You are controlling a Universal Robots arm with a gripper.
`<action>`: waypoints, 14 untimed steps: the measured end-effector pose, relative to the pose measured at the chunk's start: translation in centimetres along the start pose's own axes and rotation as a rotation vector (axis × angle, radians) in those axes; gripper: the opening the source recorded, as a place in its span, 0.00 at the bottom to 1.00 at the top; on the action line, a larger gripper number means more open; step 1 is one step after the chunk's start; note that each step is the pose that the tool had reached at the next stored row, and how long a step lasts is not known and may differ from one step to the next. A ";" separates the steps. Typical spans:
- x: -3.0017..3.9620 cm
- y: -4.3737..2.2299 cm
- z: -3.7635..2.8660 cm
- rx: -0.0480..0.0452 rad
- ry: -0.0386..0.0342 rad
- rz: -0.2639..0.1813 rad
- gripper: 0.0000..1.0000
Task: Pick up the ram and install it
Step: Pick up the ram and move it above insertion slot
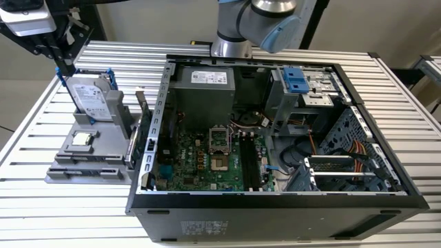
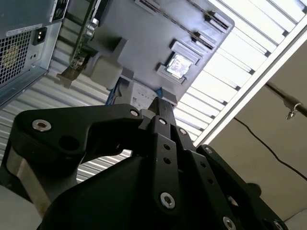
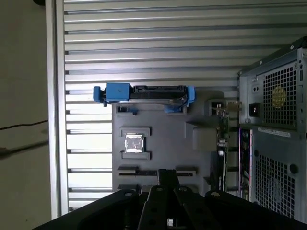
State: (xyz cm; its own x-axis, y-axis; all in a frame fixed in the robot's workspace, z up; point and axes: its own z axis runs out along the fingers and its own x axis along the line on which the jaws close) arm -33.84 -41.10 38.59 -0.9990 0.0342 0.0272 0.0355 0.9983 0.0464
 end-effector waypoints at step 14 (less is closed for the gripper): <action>-0.07 -1.70 0.01 0.0002 0.0029 0.000 0.00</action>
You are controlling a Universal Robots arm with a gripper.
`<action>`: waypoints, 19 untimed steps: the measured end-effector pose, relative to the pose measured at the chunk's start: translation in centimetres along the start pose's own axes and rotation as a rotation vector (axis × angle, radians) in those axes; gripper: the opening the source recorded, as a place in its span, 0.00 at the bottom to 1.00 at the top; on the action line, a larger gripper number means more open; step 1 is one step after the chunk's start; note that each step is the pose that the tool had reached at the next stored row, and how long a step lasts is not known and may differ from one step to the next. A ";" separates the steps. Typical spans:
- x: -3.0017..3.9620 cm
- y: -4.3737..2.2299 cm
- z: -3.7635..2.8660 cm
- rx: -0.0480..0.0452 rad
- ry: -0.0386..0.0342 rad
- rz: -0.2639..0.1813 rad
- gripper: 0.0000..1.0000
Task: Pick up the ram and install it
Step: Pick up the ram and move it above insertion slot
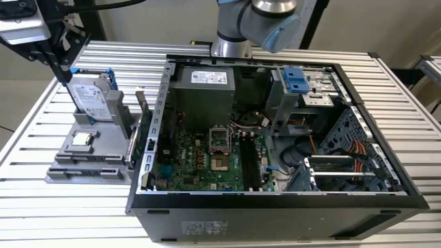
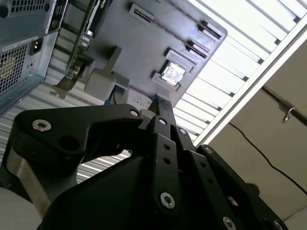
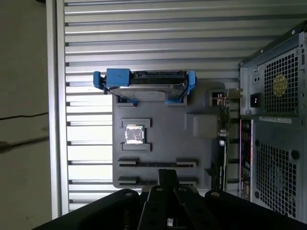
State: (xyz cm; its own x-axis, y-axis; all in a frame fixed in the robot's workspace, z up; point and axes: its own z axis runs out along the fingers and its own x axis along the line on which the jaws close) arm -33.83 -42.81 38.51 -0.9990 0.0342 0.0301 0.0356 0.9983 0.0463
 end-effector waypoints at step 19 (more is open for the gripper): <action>-0.10 -2.62 -0.02 0.0001 0.0042 0.000 0.00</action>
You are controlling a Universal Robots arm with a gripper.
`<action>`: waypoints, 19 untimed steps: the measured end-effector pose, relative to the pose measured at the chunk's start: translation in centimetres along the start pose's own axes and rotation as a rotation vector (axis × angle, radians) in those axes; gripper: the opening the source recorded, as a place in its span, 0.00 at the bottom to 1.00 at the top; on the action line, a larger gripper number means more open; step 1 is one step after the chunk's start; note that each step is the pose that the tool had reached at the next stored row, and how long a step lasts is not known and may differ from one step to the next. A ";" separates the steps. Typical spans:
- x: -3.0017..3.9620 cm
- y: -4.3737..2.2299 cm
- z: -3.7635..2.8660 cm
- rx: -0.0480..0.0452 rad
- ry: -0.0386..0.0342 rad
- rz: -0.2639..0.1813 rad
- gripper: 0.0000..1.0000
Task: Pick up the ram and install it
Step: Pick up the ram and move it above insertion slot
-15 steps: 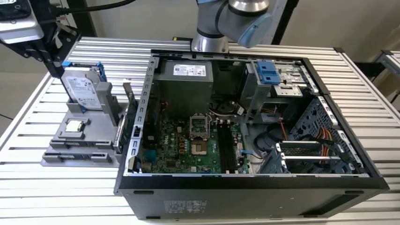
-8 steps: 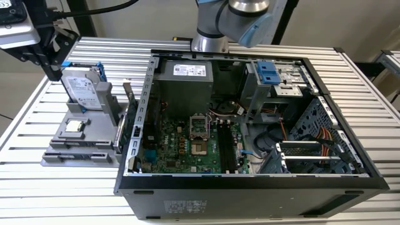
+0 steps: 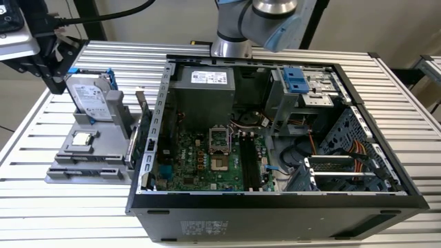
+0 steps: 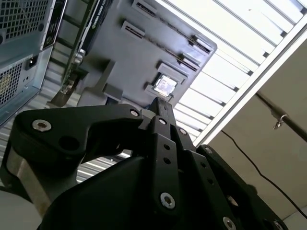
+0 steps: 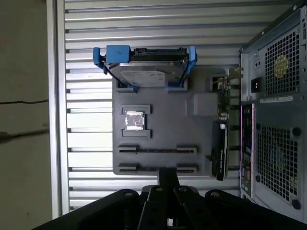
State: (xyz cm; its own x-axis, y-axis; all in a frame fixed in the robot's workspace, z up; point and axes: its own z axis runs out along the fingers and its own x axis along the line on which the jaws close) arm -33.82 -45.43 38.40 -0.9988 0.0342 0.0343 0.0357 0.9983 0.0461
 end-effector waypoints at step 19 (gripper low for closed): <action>-0.07 -1.87 0.09 0.0002 0.0050 0.000 0.00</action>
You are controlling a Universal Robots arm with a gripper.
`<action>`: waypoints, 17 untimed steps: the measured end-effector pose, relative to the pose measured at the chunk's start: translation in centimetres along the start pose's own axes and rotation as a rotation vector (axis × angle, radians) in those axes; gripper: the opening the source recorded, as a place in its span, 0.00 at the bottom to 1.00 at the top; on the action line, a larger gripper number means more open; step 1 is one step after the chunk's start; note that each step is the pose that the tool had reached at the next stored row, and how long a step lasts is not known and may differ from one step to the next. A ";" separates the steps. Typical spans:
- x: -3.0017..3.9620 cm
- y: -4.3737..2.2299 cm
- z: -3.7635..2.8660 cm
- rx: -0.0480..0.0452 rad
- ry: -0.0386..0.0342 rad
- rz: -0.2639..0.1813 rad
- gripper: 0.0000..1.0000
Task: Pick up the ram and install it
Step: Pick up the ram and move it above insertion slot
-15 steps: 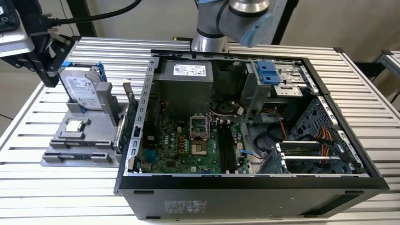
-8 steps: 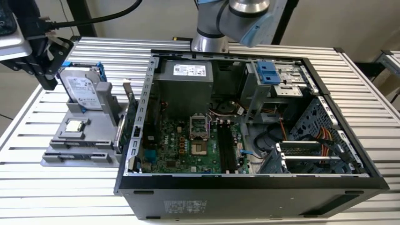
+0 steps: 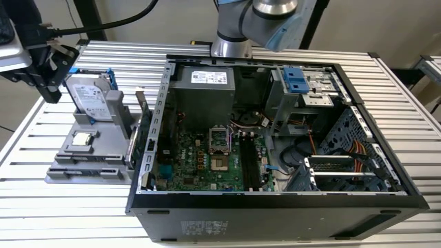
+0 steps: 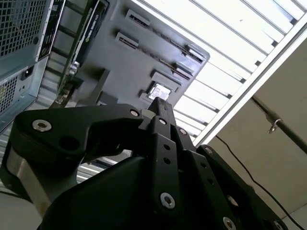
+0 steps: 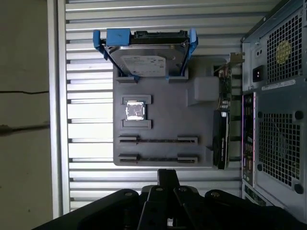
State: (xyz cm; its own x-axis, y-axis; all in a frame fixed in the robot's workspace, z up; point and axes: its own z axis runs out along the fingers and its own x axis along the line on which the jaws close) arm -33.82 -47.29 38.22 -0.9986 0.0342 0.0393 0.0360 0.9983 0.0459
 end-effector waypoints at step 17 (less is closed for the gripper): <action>0.09 -1.10 0.51 0.0020 -0.0059 0.000 0.00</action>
State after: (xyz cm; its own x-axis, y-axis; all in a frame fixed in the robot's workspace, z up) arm -33.97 -48.36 37.67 -0.9989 0.0343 0.0334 0.0358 0.9984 0.0439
